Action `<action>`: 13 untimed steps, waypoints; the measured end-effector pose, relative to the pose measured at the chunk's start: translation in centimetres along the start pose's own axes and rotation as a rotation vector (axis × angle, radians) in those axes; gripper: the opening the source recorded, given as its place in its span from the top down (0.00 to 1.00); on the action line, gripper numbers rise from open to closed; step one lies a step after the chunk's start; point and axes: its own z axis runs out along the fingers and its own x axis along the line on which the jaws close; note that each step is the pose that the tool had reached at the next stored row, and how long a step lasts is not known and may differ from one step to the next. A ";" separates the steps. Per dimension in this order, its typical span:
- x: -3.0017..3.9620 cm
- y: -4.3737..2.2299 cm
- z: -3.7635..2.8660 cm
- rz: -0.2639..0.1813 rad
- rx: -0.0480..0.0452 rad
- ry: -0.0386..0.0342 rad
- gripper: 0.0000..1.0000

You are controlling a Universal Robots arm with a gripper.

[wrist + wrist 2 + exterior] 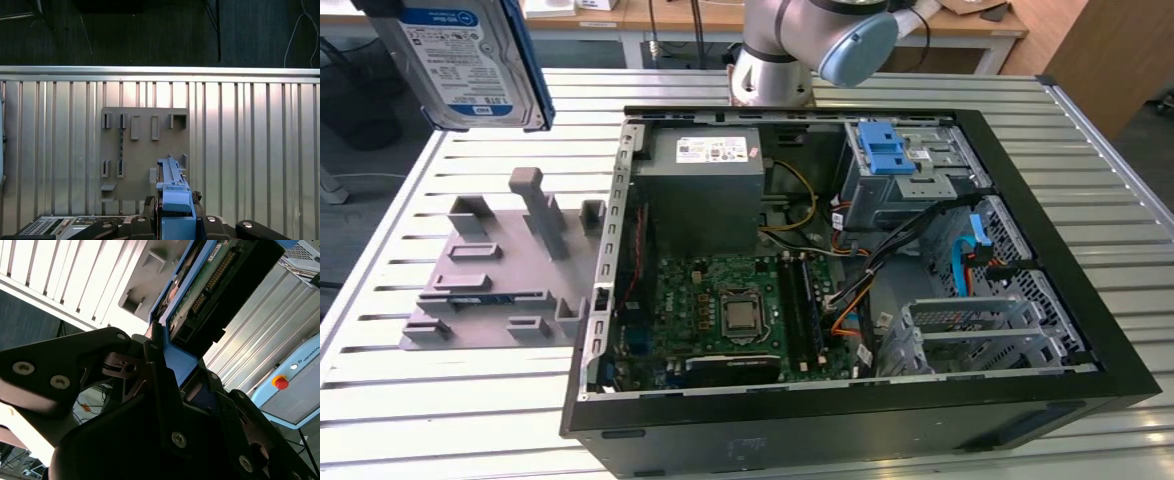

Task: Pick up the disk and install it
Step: 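Pick up the disk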

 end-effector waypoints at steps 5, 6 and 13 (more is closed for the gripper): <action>0.01 -0.12 0.00 0.000 0.0001 0.0000 0.64; 0.00 -0.19 0.00 0.000 0.0000 0.0000 0.64; -0.01 -0.89 -0.01 0.000 0.0000 0.0000 0.64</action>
